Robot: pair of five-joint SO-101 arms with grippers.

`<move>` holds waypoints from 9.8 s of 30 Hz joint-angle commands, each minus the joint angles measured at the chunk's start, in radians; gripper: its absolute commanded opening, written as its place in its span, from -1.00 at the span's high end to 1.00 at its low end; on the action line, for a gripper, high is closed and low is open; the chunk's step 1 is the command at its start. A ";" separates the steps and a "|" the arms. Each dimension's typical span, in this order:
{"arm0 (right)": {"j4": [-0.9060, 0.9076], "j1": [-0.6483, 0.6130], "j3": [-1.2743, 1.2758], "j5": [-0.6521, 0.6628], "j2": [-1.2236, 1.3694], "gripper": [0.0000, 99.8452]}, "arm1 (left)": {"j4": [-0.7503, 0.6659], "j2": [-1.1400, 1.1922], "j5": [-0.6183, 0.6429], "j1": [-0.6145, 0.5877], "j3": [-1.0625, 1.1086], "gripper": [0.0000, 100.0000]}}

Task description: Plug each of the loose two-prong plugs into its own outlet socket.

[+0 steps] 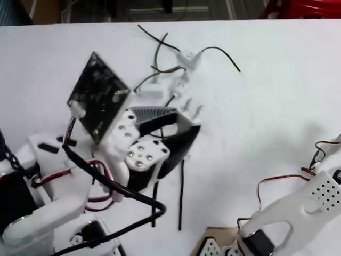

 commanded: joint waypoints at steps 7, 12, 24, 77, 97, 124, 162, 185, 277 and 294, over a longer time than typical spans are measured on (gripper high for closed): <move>-0.002 0.015 0.018 0.008 0.147 0.70 | -0.760 -0.466 0.002 -0.031 0.878 0.95; -0.001 0.012 0.012 0.009 0.139 0.70 | -1.198 -0.697 0.000 -0.028 1.300 0.95; -0.001 -0.062 0.021 0.002 -0.117 0.70 | -1.536 -0.949 0.006 -0.024 1.691 0.95; -0.125 -1.130 1.016 0.377 -2.562 0.96 | -1.783 -0.954 0.296 0.114 2.035 0.95; -0.424 -1.646 1.367 0.305 -2.681 0.96 | -1.783 -0.954 0.296 0.114 2.036 0.95; -0.565 -0.840 1.301 0.618 -2.273 0.96 | -1.777 -0.952 0.296 0.114 2.038 0.95; -0.774 -0.808 1.547 0.628 -2.267 0.96 | -1.783 -0.954 0.296 0.114 2.045 0.95; -0.774 -1.118 1.134 0.430 -1.900 0.96 | -1.777 -0.954 0.302 0.071 2.045 0.95; -0.740 -0.277 2.110 0.379 -2.302 0.96 | -0.761 0.335 0.618 -0.232 0.862 0.95; -0.722 -0.232 2.323 0.377 -2.459 0.96 | -0.353 0.846 0.781 -0.246 0.388 0.95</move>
